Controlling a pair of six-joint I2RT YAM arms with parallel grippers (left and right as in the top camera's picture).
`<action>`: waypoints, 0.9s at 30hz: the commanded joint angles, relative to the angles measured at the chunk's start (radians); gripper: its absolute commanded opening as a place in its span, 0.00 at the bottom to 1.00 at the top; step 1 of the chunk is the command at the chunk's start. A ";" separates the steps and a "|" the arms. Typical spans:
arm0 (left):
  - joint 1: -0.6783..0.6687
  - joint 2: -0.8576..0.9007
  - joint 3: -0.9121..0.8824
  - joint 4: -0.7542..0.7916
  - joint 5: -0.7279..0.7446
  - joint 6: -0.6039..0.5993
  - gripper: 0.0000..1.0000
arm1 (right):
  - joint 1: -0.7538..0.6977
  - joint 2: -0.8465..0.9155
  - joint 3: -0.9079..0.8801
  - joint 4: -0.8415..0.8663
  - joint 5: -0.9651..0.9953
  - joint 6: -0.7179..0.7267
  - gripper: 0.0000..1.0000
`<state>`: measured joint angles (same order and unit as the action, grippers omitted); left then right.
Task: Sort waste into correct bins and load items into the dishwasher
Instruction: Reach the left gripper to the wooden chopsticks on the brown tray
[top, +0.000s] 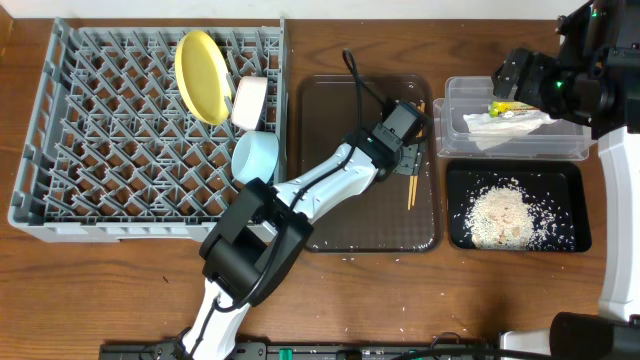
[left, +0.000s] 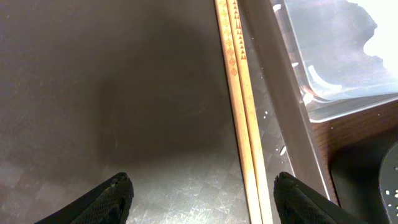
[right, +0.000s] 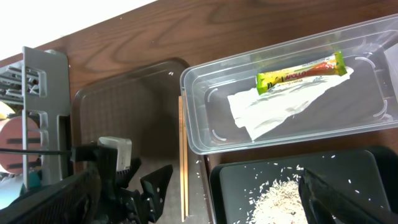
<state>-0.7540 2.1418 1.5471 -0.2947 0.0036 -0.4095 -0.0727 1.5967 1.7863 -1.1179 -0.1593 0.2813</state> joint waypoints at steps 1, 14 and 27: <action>-0.011 0.042 0.023 0.006 -0.027 0.050 0.74 | -0.005 0.001 0.010 -0.001 0.005 0.010 0.99; -0.025 0.080 0.024 0.040 -0.072 0.089 0.74 | -0.005 0.001 0.010 -0.001 0.005 0.010 0.99; -0.057 0.110 0.024 0.073 -0.170 0.111 0.74 | -0.005 0.001 0.010 -0.001 0.005 0.010 0.99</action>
<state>-0.7971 2.2295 1.5509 -0.2203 -0.1013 -0.3161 -0.0727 1.5967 1.7863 -1.1179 -0.1593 0.2817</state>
